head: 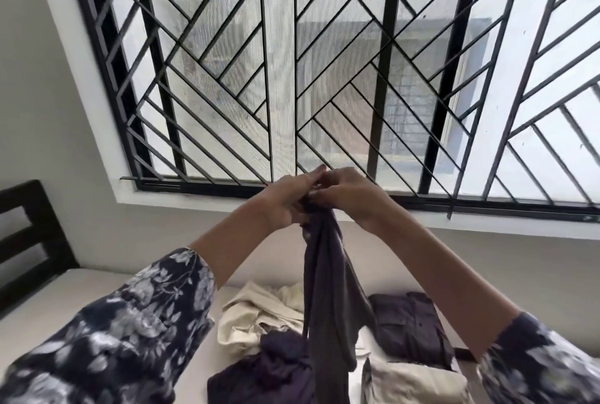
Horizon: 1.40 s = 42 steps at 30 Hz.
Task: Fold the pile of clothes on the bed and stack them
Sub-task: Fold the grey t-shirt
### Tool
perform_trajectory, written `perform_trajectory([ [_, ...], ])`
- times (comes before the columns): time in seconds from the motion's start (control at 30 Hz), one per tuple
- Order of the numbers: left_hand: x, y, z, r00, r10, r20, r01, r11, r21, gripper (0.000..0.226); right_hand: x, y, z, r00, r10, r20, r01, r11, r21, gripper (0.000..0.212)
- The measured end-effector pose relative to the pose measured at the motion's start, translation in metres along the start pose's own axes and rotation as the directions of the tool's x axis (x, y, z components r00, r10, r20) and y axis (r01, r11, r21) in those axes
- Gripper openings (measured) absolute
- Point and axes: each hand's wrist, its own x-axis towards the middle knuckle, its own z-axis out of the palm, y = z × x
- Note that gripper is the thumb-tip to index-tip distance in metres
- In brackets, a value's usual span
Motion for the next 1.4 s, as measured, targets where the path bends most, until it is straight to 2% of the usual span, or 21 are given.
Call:
perform_trajectory([
  [0.07,0.003,-0.001,0.001,1.0,0.026,0.004,-0.025,0.997,-0.074,0.029,-0.003,-0.002,-0.001,0.999,-0.017,0.038,0.015,0.999,0.052,0.021],
  [0.17,0.001,0.0,0.001,0.994,0.106,-0.009,-0.106,0.99,-0.089,0.02,-0.011,-0.003,-0.005,0.999,-0.004,0.038,-0.007,0.962,0.273,0.036],
  [0.2,-0.002,0.002,0.002,0.991,0.136,0.003,-0.136,0.988,-0.072,0.011,-0.015,-0.004,-0.005,1.0,-0.017,-0.003,0.017,0.939,0.345,0.041],
  [0.27,-0.008,0.01,0.004,0.979,0.201,-0.033,-0.202,0.978,-0.049,0.021,-0.024,-0.003,-0.004,0.977,-0.069,-0.202,0.143,0.915,0.378,0.04],
  [0.33,-0.011,0.022,0.003,0.966,0.243,-0.085,-0.246,0.969,-0.03,0.027,-0.034,0.006,-0.007,0.912,-0.093,-0.399,0.216,0.936,0.277,0.034],
  [0.37,-0.011,0.027,0.001,0.962,0.255,-0.094,-0.257,0.966,-0.007,0.027,-0.039,0.013,-0.01,0.91,-0.082,-0.407,0.187,0.956,0.227,0.034],
  [0.4,-0.011,0.033,0.0,0.959,0.267,-0.093,-0.266,0.964,0.019,0.028,-0.045,0.021,-0.013,0.938,-0.045,-0.344,0.123,0.971,0.206,0.037],
  [0.47,-0.013,0.047,-0.003,0.948,0.303,-0.095,-0.297,0.952,0.073,0.028,-0.057,0.043,-0.019,0.993,0.057,-0.1,-0.036,0.98,0.193,0.043],
  [0.57,-0.021,0.065,-0.004,0.933,0.342,-0.113,-0.334,0.939,0.085,0.028,-0.066,0.072,-0.018,0.978,0.13,0.164,-0.165,0.96,0.224,0.044],
  [0.67,-0.027,0.075,-0.002,0.929,0.35,-0.124,-0.339,0.936,0.098,0.027,-0.061,0.088,-0.014,0.978,0.069,0.197,-0.102,0.981,0.164,0.031],
  [0.77,-0.027,0.079,0.0,0.913,0.375,-0.158,-0.361,0.926,0.112,0.028,-0.051,0.101,-0.019,0.994,0.052,0.095,-0.066,0.987,0.149,0.014],
  [0.87,-0.024,0.083,-0.001,0.882,0.409,-0.233,-0.384,0.912,0.144,0.033,-0.05,0.11,-0.033,0.964,-0.01,-0.265,0.001,0.999,-0.033,0.011],
  [0.93,-0.02,0.084,-0.001,0.862,0.415,-0.291,-0.387,0.91,0.15,0.039,-0.061,0.111,-0.038,0.862,-0.171,-0.478,0.067,0.972,-0.227,0.029],
  [0.97,-0.018,0.084,-0.001,0.851,0.415,-0.323,-0.389,0.91,0.147,0.042,-0.071,0.109,-0.039,0.801,-0.294,-0.521,0.125,0.934,-0.335,0.04],
  [1.0,-0.015,0.085,0.0,0.836,0.417,-0.357,-0.391,0.909,0.144,0.044,-0.079,0.107,-0.038,0.735,-0.45,-0.508,0.188,0.855,-0.484,0.049],
  [1.07,-0.012,0.085,0.003,0.811,0.419,-0.408,-0.4,0.907,0.134,0.046,-0.091,0.108,-0.03,0.636,-0.705,-0.313,0.249,0.571,-0.782,0.06],
  [1.1,-0.011,0.085,0.006,0.801,0.421,-0.425,-0.406,0.905,0.131,0.046,-0.095,0.111,-0.026,0.629,-0.755,-0.186,0.287,0.447,-0.847,0.06],
  [1.17,-0.013,0.086,0.015,0.785,0.429,-0.446,-0.418,0.899,0.129,0.047,-0.093,0.119,-0.016,0.624,-0.781,-0.025,0.358,0.314,-0.88,0.044],
  [1.27,-0.018,0.085,0.03,0.776,0.437,-0.455,-0.426,0.895,0.134,0.048,-0.082,0.125,0.003,0.664,-0.747,0.014,0.357,0.3,-0.885,0.02],
  [1.33,-0.021,0.084,0.039,0.768,0.446,-0.459,-0.438,0.889,0.131,0.047,-0.074,0.121,0.012,0.724,-0.689,-0.03,0.29,0.343,-0.894,0.021],
  [1.4,-0.024,0.084,0.046,0.76,0.45,-0.469,-0.453,0.884,0.114,0.046,-0.071,0.111,0.019,0.817,-0.564,-0.119,0.181,0.447,-0.876,0.03],
])
